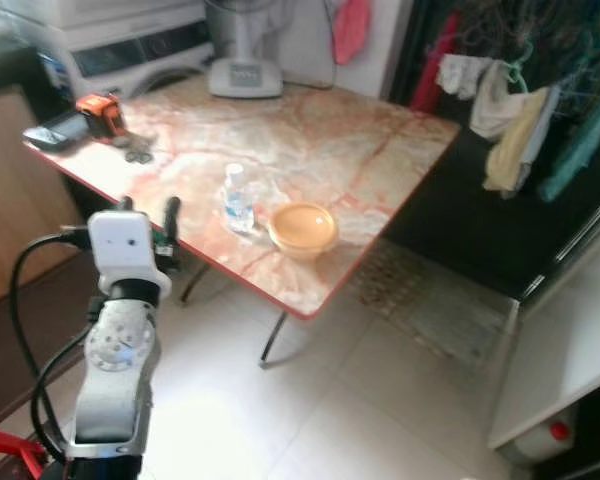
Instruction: Restocking fridge
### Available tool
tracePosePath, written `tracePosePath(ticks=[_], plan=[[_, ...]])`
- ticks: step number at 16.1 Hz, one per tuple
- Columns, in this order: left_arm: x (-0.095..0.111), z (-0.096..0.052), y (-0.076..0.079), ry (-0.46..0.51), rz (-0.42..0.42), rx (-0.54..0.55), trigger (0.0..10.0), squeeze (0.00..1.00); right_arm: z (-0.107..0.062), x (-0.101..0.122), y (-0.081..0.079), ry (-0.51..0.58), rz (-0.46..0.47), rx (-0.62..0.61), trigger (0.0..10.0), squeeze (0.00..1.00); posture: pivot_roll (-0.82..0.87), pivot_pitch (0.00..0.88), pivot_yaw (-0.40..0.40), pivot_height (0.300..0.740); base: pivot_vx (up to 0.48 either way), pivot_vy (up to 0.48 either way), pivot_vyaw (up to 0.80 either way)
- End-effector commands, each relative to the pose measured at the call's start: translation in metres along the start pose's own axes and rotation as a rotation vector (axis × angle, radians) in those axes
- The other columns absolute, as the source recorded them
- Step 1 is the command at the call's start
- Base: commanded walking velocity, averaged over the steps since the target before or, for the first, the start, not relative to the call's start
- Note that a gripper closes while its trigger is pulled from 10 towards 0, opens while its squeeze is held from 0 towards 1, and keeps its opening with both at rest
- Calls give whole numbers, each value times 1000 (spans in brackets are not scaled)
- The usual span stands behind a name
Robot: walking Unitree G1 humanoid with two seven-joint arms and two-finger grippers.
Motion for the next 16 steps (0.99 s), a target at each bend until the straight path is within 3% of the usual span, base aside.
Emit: tracePosePath(ticks=[1,8,11,16], plan=[[1,1,2,-2,7,-5,10000,0,-1,-1,3,-6,18,-9,10000,0,61,16,-106,740,247,0,0],[0,0,4,-2,4,-20,10000,0,-1,-1,3,-13,-51,-2,10000,0,60,8,-96,740,254,0,82],[0,0,4,-3,7,-25,10000,0,-1,-3,2,-18,-29,6,10000,0,64,7,-94,740,266,0,644],[4,2,4,7,3,-38,10000,0,-1,-3,1,-15,-3,2,10000,0,68,28,-96,740,266,0,0]])
Point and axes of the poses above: a point about 5 cm out from each wrist's last joint towards the gripper, its own z axis pointing out of the wrist towards the gripper, its own x axis along the axis of the wrist's last joint, y = z × x, the point moved 2 cm from there along z, pointing out of the wrist towards the gripper, and after that the axes turned 14 degrees about z, right-handed, at the moved point
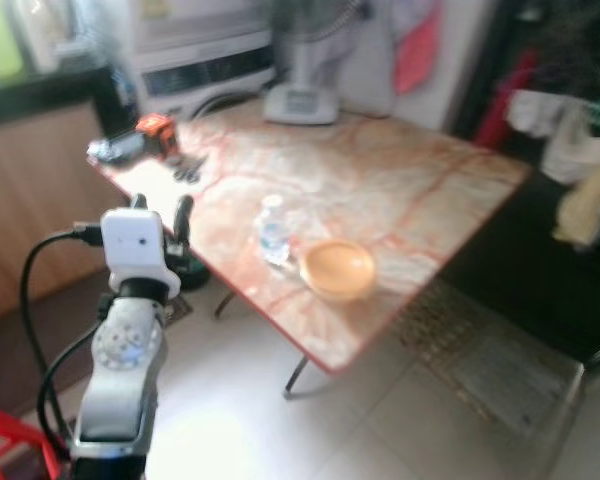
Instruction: Restocking fridge
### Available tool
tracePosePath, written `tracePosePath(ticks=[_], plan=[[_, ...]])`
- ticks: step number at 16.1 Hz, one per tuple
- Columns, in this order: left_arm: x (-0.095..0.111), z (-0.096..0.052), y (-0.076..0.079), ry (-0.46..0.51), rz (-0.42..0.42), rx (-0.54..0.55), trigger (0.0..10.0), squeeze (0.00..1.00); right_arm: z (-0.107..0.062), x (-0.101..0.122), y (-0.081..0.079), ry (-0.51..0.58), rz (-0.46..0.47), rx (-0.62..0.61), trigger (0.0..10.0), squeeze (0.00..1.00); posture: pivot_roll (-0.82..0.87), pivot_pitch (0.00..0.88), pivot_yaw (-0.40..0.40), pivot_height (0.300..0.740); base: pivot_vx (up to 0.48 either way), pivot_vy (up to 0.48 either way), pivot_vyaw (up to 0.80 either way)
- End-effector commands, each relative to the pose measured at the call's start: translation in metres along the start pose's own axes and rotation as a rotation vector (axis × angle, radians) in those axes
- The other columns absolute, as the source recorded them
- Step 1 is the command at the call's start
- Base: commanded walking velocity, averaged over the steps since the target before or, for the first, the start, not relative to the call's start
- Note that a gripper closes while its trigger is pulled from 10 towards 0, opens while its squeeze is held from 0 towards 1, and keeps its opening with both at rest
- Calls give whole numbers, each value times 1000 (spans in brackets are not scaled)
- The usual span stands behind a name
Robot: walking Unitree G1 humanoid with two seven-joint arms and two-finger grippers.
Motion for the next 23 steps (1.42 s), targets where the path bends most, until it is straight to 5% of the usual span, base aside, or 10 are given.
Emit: tracePosePath(ticks=[1,14,20,22,23], plan=[[-1,1,0,-12,1,-9,10000,0,0,3,1,11,15,-3,10000,0,67,33,-97,740,274,0,0],[22,7,6,53,-19,-79,10000,0,0,3,1,6,12,4,10000,0,71,49,-97,740,272,0,0],[54,18,30,58,-51,-331,10000,0,0,2,1,3,7,7,10000,0,80,56,-94,740,0,0,0],[72,23,28,31,-106,-430,10000,0,0,1,1,-1,4,8,10000,0,89,59,-93,740,0,0,0],[77,28,16,-53,-33,-489,10000,0,0,1,0,-3,-1,7,10000,0,100,62,-91,740,0,0,0]])
Point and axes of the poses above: a point about 5 cm out from each wrist's last joint towards the gripper, its own z axis pointing out of the wrist towards the gripper, its own x axis along the axis of the wrist's last joint, y = z × x, the point moved 2 cm from there along z, pointing out of the wrist towards the gripper, and after that the axes turned 14 degrees about z, right-handed, at the moved point
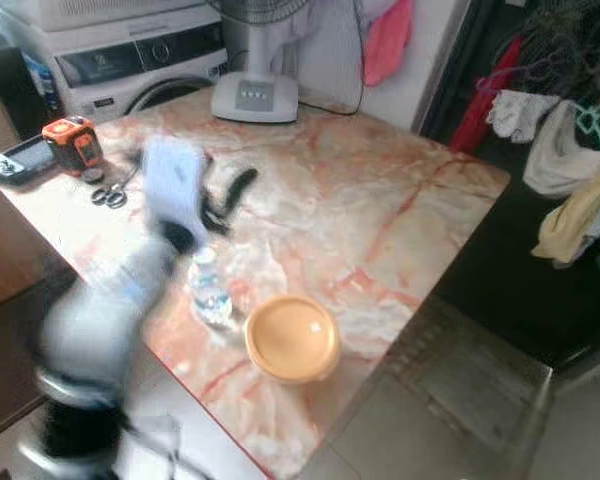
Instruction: Restocking fridge
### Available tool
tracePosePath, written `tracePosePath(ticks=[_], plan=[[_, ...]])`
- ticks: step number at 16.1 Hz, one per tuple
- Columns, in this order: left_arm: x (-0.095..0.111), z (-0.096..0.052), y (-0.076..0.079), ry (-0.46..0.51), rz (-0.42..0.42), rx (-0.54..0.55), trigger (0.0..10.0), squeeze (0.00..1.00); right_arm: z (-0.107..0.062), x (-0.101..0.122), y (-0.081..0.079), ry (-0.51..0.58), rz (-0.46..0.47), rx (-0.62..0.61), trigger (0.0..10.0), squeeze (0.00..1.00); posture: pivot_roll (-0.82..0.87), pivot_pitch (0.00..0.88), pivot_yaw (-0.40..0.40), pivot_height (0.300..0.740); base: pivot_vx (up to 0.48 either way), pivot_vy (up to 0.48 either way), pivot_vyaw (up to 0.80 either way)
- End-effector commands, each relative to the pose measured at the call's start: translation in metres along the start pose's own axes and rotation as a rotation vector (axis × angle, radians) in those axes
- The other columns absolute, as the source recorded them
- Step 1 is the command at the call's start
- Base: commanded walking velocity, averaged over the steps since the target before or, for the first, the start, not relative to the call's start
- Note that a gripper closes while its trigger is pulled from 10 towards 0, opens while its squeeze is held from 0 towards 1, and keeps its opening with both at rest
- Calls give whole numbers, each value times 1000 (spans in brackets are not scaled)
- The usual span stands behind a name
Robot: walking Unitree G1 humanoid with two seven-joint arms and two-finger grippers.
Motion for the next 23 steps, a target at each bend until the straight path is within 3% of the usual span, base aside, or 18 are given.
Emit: tracePosePath(ticks=[1,2,5,6,8,10,12,14,23], plan=[[5,-4,-1,-41,-23,-45,10000,0,-1,-4,3,-13,0,-11,10000,0,107,64,-89,740,0,0,0],[6,-4,-8,-130,-63,-58,10000,0,-1,-4,3,-20,-9,-14,10000,0,118,66,-89,740,0,0,0],[-6,-12,9,-250,-103,-264,10000,0,-1,-5,2,-28,-21,-10,10000,0,128,68,-86,740,0,0,0],[-19,-16,8,-374,-97,-294,10000,0,0,-5,1,-27,-18,-9,10000,0,129,68,-80,740,0,0,0],[-35,-18,-7,-513,-69,-241,10000,0,0,-6,0,-28,-16,-7,10000,0,131,67,-74,740,0,0,0],[-31,-12,-14,-540,-100,-229,10000,0,0,-7,-1,-34,-18,-4,10000,0,142,65,-73,740,0,0,0],[-27,-7,-3,-543,-153,-306,10000,0,0,-7,-1,-43,-26,-3,10000,0,140,64,-73,740,0,0,0],[-27,-1,0,-542,-110,-311,10000,0,0,-7,-1,-43,-26,-3,10000,0,127,61,-74,740,0,0,0],[-28,-2,6,-624,-95,-347,10000,0,-1,-8,1,-48,-33,-2,10000,0,133,73,-88,740,0,0,0]])
Point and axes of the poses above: a point about 5 cm out from each wrist's last joint towards the gripper, its own z axis pointing out of the wrist towards the gripper, its own x axis along the axis of the wrist's last joint, y = z × x, the point moved 2 cm from there along z, pointing out of the wrist towards the gripper, and after that the axes turned 14 degrees about z, right-handed, at the moved point
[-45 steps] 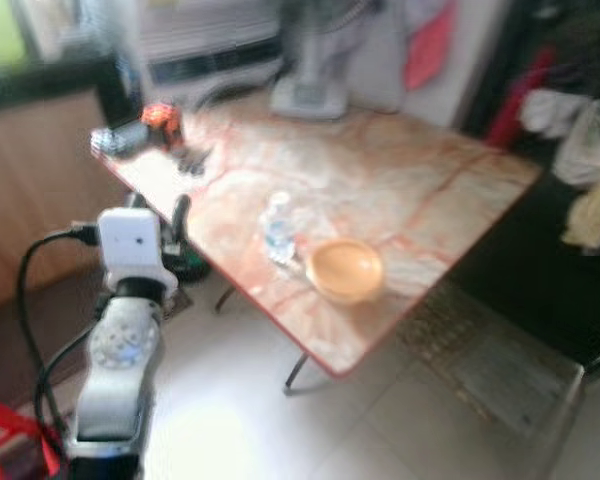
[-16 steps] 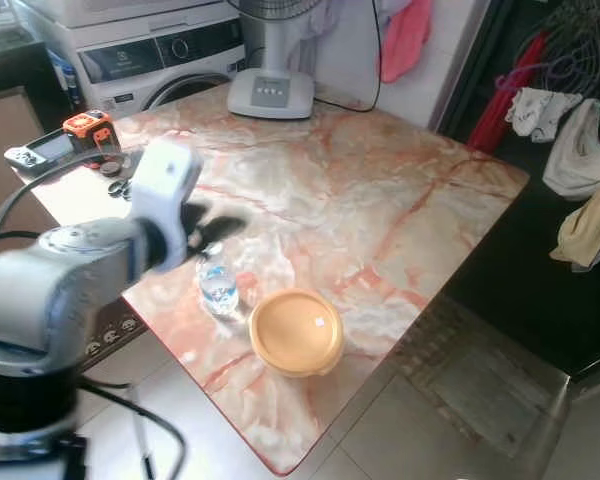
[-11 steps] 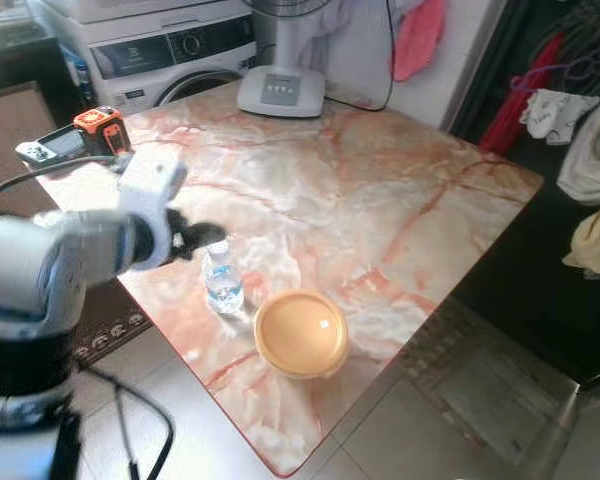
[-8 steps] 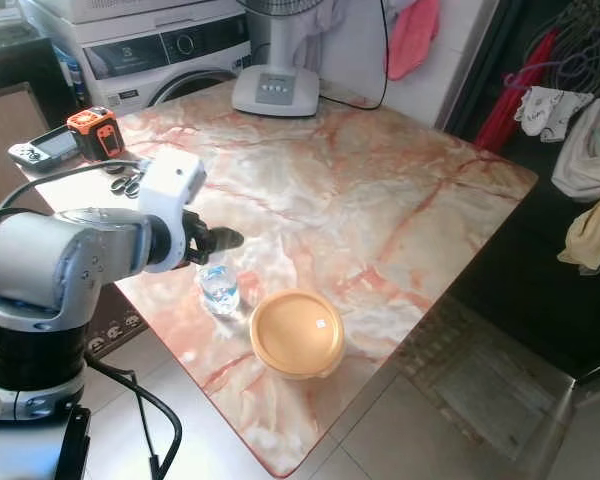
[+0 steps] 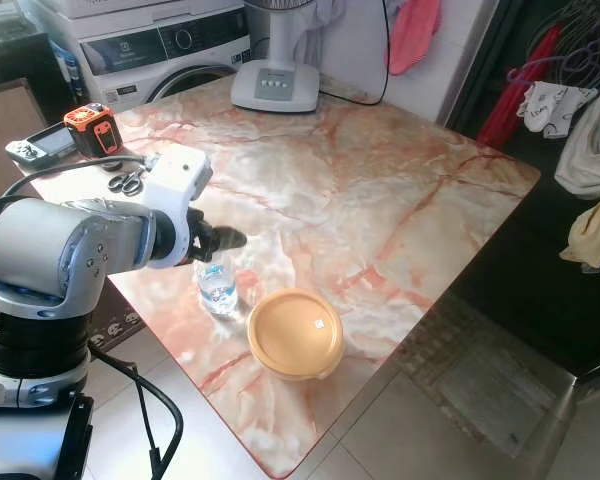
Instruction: Restocking fridge
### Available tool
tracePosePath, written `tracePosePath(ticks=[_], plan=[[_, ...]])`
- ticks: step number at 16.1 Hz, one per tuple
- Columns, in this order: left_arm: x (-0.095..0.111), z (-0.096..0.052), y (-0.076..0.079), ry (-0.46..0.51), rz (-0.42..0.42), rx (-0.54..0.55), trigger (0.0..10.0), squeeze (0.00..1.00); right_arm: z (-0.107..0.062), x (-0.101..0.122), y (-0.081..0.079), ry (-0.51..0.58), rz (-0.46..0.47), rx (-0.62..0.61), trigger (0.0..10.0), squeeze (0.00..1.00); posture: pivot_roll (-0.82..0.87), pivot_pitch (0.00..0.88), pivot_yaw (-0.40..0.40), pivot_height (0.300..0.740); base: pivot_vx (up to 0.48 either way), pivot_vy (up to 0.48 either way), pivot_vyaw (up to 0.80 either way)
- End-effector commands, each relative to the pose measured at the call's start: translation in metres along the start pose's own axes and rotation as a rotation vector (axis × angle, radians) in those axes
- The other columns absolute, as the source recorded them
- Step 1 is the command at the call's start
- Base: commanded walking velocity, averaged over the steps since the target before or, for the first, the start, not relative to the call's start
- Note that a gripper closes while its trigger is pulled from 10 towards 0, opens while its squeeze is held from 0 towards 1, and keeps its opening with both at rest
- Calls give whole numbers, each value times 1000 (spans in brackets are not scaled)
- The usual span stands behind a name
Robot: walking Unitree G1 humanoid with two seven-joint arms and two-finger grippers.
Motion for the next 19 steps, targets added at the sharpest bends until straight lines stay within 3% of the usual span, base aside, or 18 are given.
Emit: tracePosePath(ticks=[1,11,18,19], plan=[[-2,0,2,-32,10,-2,10000,0,-2,-4,6,-15,-2,-11,10000,0,133,74,-90,740,0,0,0],[-13,4,-2,-105,14,52,10000,0,-3,-2,11,-21,-16,-13,10000,0,133,84,-119,740,0,0,0],[-11,8,3,-78,17,21,10000,0,-3,-2,12,-22,-21,-8,10000,0,123,87,-126,740,0,0,0],[-11,8,3,-81,19,23,4314,0,-3,-2,12,-22,-19,-7,10000,0,123,87,-124,740,0,0,0]])
Point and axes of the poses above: a point about 5 cm out from each wrist's last joint towards the gripper, its own z axis pointing out of the wrist towards the gripper, its own x axis along the axis of the wrist's last joint, y = z × x, the point moved 2 cm from there along z, pointing out of the wrist towards the gripper, and after that the axes turned 14 degrees about z, right-handed, at the moved point
